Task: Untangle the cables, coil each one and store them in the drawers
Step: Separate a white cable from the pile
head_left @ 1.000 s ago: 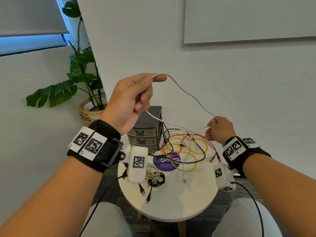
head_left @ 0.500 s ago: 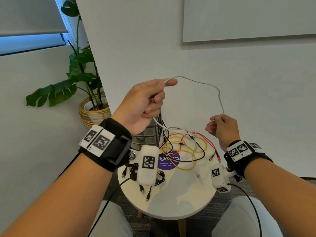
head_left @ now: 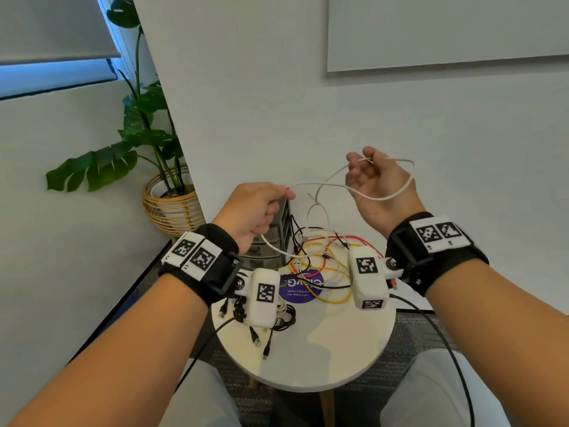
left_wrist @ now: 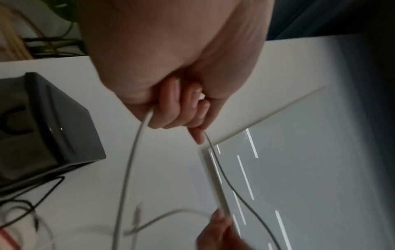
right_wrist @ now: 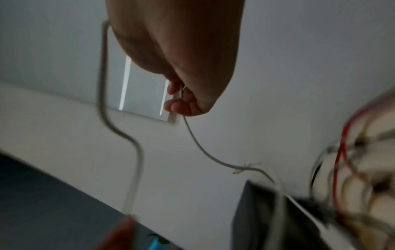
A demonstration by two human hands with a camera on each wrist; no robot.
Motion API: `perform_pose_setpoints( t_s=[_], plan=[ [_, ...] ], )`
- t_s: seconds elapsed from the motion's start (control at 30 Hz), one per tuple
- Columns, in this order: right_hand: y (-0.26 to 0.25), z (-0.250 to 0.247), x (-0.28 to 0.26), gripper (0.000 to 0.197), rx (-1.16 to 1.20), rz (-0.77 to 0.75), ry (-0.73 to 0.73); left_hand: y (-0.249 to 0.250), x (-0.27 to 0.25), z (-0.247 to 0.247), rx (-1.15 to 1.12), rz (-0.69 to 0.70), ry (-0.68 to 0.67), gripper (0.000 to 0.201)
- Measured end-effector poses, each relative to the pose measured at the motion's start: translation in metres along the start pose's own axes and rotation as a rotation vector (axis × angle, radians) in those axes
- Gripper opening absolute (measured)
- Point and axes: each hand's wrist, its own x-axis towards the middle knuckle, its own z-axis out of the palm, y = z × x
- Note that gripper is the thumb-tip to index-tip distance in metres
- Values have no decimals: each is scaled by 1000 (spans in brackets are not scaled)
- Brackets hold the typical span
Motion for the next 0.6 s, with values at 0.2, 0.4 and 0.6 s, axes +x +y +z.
perform_pose_setpoints(
  t_s=[0.2,0.4,0.6],
  plan=[
    [7,-35,10,20,-527,-189,200,15,-3,-20,-524,74,-21,24],
    [27,-85,16,26,-798,-150,227,42,-12,-32,-631,214,-207,25],
    [31,-110,22,29,-858,-46,360,66,-27,-29,-631,329,-429,36]
  ],
)
